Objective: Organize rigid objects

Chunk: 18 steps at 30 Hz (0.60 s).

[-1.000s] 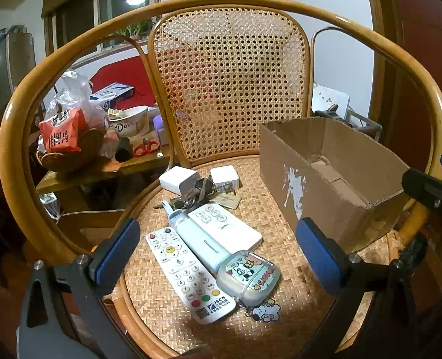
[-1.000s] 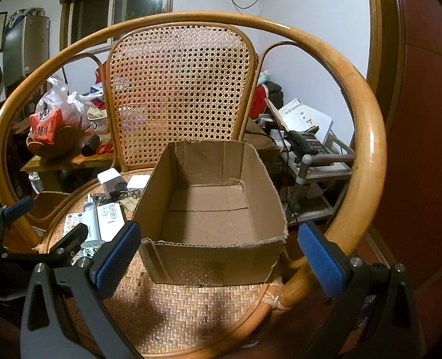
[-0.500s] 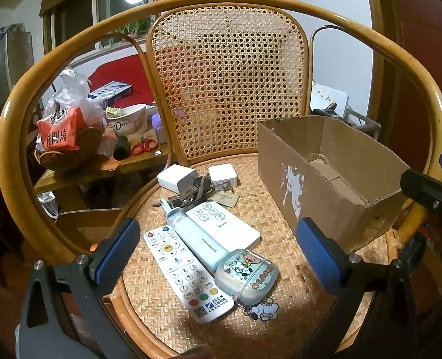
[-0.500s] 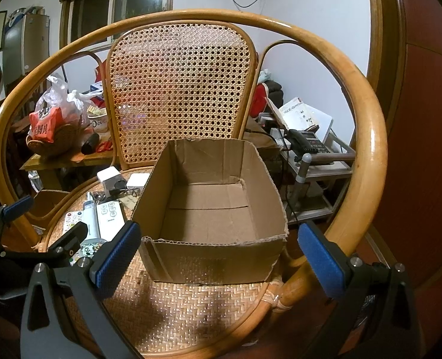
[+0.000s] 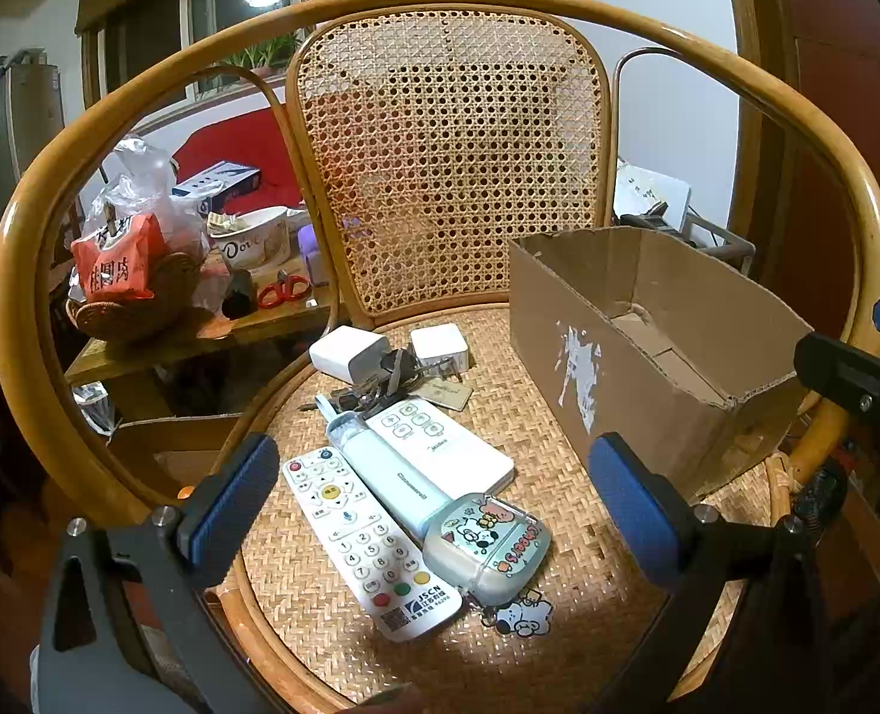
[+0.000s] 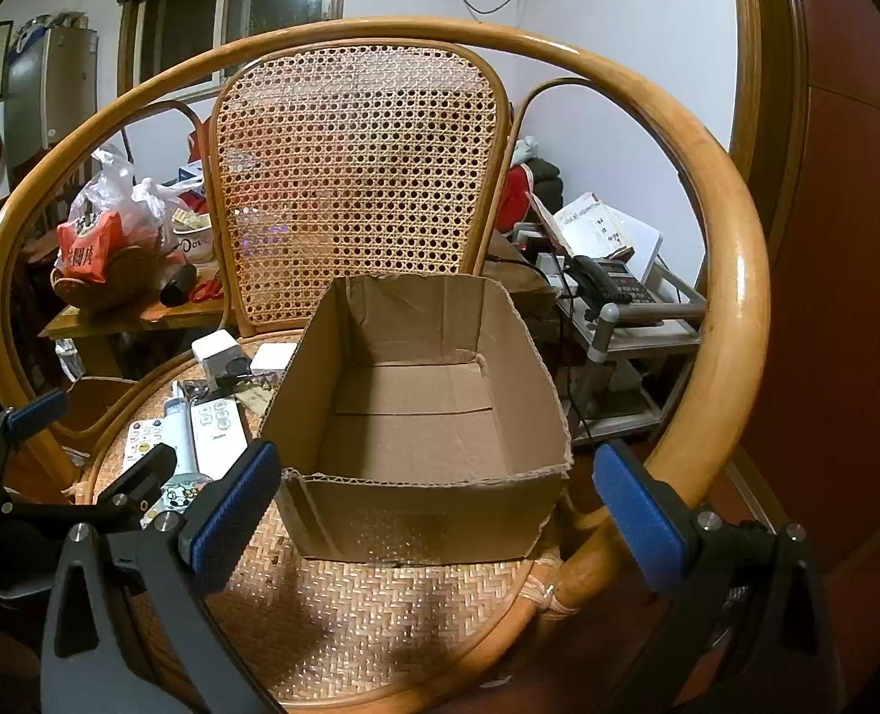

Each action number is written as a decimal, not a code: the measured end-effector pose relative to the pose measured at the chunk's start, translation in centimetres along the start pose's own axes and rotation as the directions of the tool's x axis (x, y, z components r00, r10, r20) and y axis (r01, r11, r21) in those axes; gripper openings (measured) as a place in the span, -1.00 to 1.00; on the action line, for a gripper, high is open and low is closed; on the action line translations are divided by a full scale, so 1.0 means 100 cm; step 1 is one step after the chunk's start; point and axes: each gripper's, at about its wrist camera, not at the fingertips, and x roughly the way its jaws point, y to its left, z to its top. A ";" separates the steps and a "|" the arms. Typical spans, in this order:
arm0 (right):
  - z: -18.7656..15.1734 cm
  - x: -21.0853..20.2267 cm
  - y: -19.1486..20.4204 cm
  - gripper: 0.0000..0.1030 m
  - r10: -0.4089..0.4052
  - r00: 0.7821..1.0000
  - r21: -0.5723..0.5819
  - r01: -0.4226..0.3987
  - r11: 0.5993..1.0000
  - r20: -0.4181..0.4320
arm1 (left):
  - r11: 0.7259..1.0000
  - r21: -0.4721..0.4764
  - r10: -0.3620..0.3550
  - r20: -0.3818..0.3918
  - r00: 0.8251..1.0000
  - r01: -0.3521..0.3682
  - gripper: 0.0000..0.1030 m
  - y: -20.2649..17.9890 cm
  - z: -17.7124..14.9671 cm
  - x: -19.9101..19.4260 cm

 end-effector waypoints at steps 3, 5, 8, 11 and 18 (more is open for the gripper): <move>-0.001 0.000 0.000 1.00 0.001 1.000 -0.005 -0.001 1.000 0.000 | 1.000 0.003 0.002 0.001 1.000 -0.002 1.00 0.000 0.000 0.000; -0.001 -0.001 0.000 1.00 0.000 1.000 -0.006 0.000 1.000 0.000 | 1.000 0.002 0.001 0.000 1.000 -0.001 1.00 0.000 0.000 0.000; -0.001 0.000 0.001 1.00 0.001 1.000 -0.005 -0.001 1.000 -0.001 | 1.000 0.003 0.002 0.001 1.000 -0.002 1.00 0.000 0.000 0.000; -0.001 -0.001 0.001 1.00 0.009 1.000 -0.009 -0.009 1.000 -0.004 | 1.000 0.005 0.003 0.005 1.000 -0.003 1.00 0.000 0.001 -0.001; -0.003 -0.007 0.004 1.00 0.019 1.000 0.013 -0.019 1.000 0.009 | 0.999 0.037 0.023 0.027 0.999 -0.024 1.00 -0.003 0.001 -0.003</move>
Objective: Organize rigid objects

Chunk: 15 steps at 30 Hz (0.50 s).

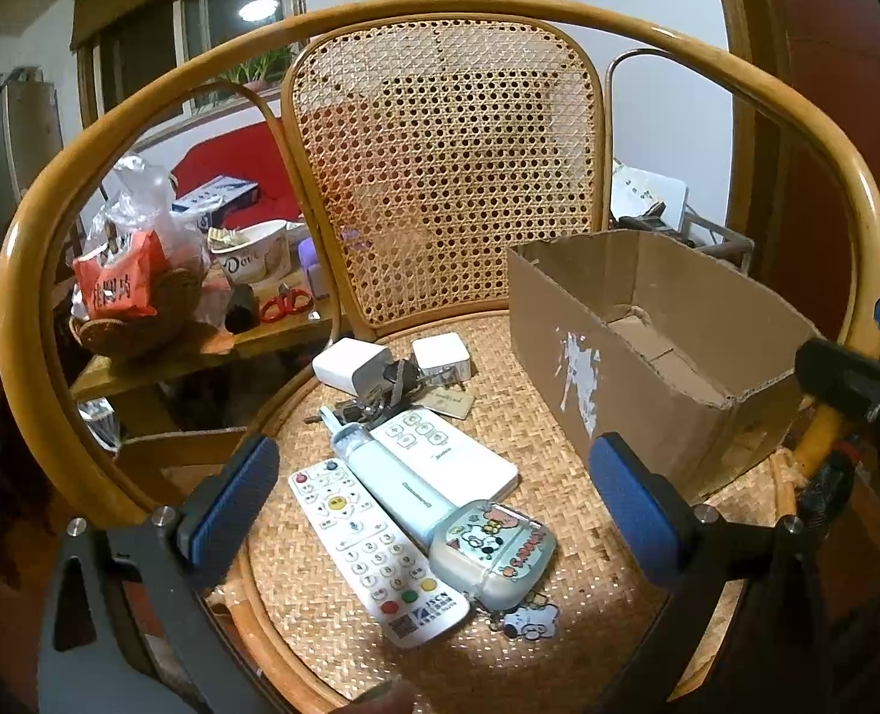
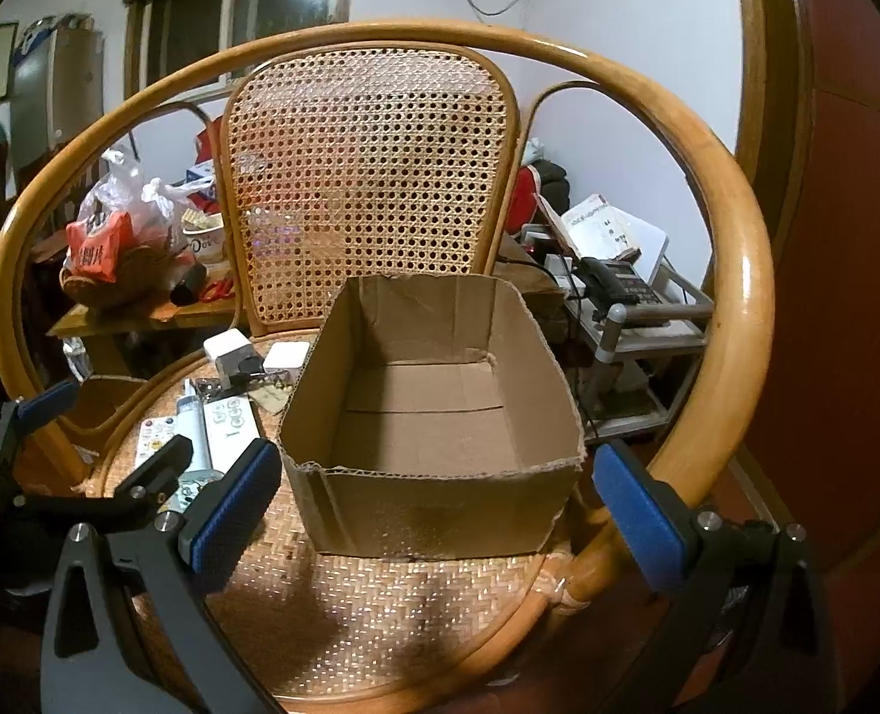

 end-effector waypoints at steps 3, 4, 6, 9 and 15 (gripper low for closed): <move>0.002 0.000 -0.001 1.00 0.015 1.000 -0.017 -0.015 1.000 0.015 | 1.000 -0.012 0.002 0.005 1.000 -0.001 1.00 0.003 0.001 -0.001; 0.004 0.000 -0.002 1.00 0.015 1.000 -0.016 -0.014 1.000 0.023 | 1.000 -0.027 -0.013 0.001 1.000 0.013 1.00 0.007 0.001 0.000; 0.008 -0.001 -0.005 1.00 0.015 0.998 0.001 -0.015 1.000 0.055 | 0.997 -0.062 -0.037 -0.007 0.999 0.036 1.00 0.014 0.002 0.002; 0.018 0.006 0.000 1.00 0.011 0.999 -0.062 -0.009 0.998 0.042 | 0.990 -0.060 -0.123 0.033 0.992 0.125 1.00 0.017 0.003 -0.001; 0.040 0.040 0.004 1.00 -0.025 0.998 -0.130 0.019 0.991 -0.050 | 0.996 -0.027 -0.088 0.044 0.995 0.089 1.00 0.013 0.003 -0.004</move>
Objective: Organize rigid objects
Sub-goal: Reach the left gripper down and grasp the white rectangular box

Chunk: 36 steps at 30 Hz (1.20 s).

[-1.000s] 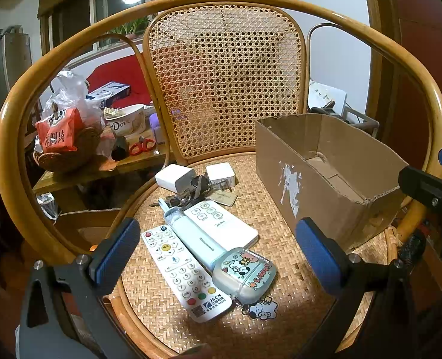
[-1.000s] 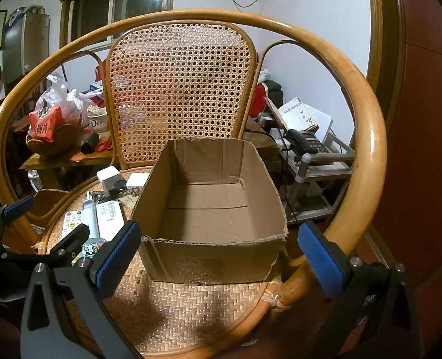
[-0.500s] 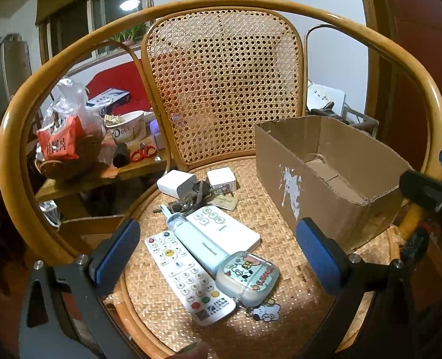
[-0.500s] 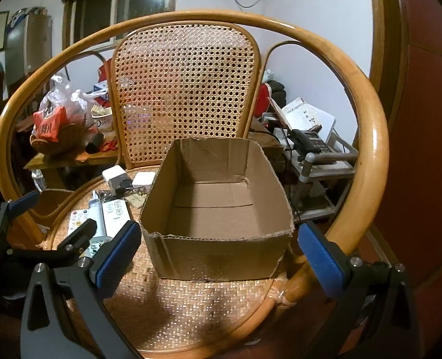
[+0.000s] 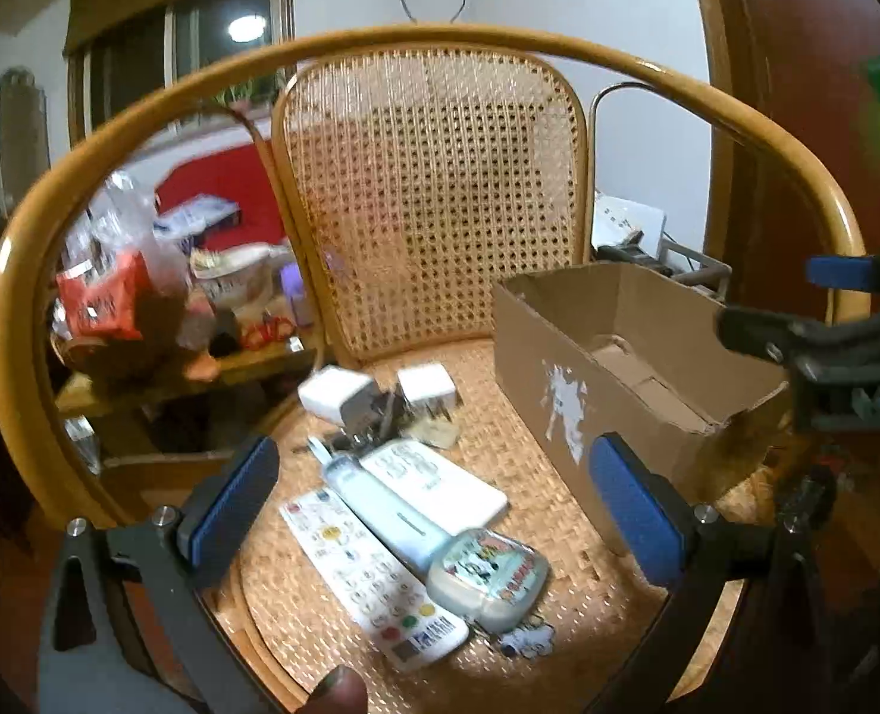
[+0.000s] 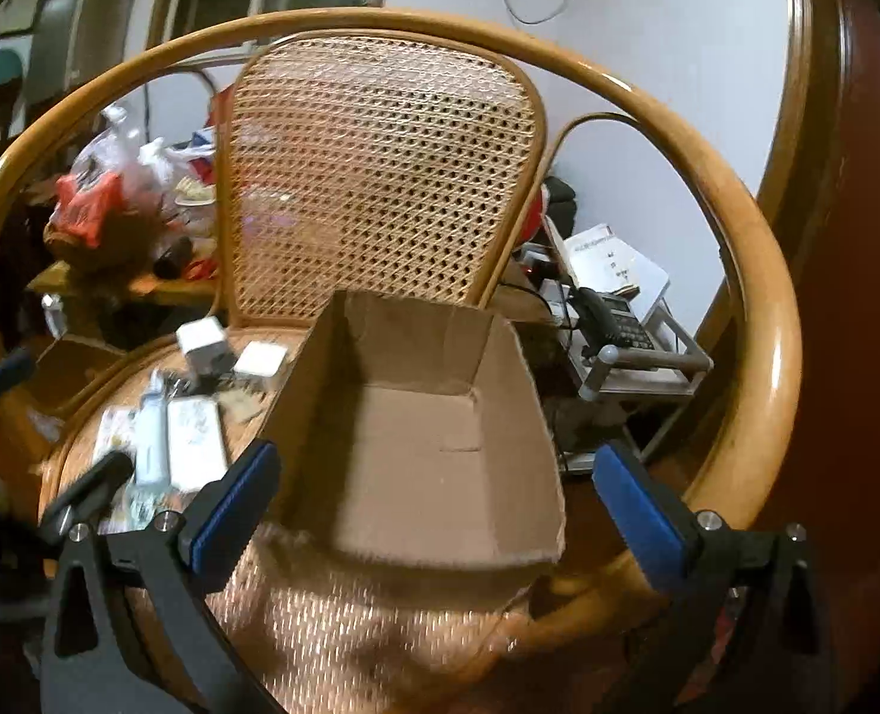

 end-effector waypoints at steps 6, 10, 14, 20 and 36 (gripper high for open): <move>0.012 0.047 -0.014 1.00 -0.043 0.995 -0.033 0.041 0.999 -0.085 | 0.987 -0.045 -0.157 -0.108 0.982 0.153 0.99 0.006 -0.006 0.011; 0.005 0.072 -0.018 1.00 -0.036 0.986 -0.031 0.032 0.999 -0.161 | 0.985 -0.027 -0.170 -0.128 0.977 0.168 0.99 0.005 -0.009 0.015; -0.007 0.087 -0.029 0.55 -0.021 0.971 -0.007 0.020 1.000 -0.239 | 0.985 -0.040 -0.175 -0.154 0.972 0.171 0.99 0.011 -0.012 0.020; -0.016 0.095 -0.038 -0.56 -0.074 0.956 -0.037 0.066 0.997 -0.285 | 0.990 -0.046 -0.135 -0.162 0.977 0.130 0.97 0.028 -0.016 0.027; -0.020 0.097 -0.038 -0.76 -0.023 0.955 -0.011 0.020 1.000 -0.296 | 1.000 0.013 0.021 -0.241 0.970 -0.018 0.97 0.087 0.060 0.130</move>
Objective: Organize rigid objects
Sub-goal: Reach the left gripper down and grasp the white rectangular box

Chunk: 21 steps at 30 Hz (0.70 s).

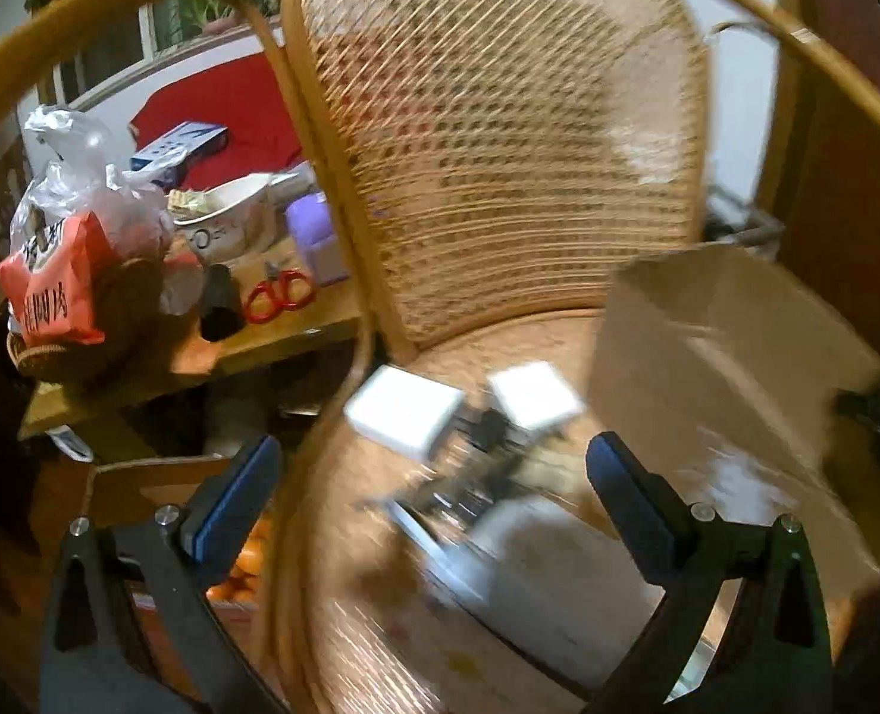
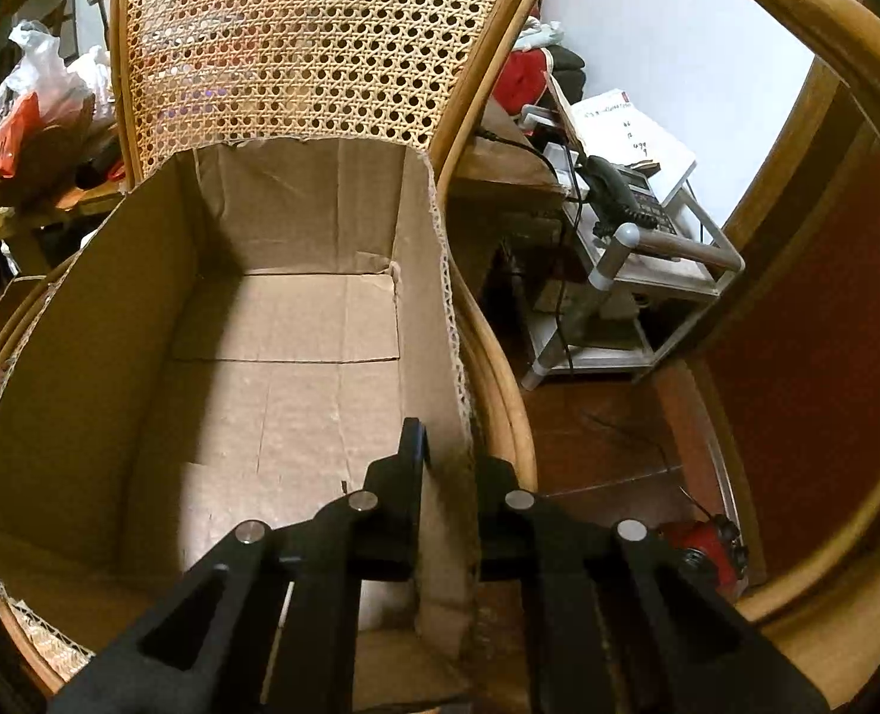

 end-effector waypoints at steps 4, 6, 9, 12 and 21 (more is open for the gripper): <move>0.000 -0.001 0.001 -0.76 0.001 1.000 0.003 -0.001 1.000 0.000 | 0.999 -0.034 0.000 -0.098 0.995 -0.004 0.95 0.015 0.016 0.050; 0.000 0.000 0.000 -0.76 0.002 1.000 0.002 -0.002 1.000 -0.003 | 0.999 -0.047 -0.002 -0.135 0.991 -0.005 0.95 0.018 0.022 0.072; -0.001 0.000 0.002 -0.76 0.012 1.000 0.003 -0.012 1.000 -0.008 | 0.998 -0.054 0.010 -0.162 0.987 -0.019 0.95 0.018 0.026 0.095; -0.001 0.000 0.002 -0.76 0.024 1.000 0.007 -0.024 1.000 -0.010 | 0.996 -0.085 -0.014 -0.218 0.976 -0.005 0.95 0.019 0.026 0.119; 0.000 0.002 0.002 -0.76 0.035 0.999 0.014 -0.035 0.999 -0.004 | 0.995 -0.095 -0.012 -0.317 0.948 -0.019 0.93 0.023 0.015 0.160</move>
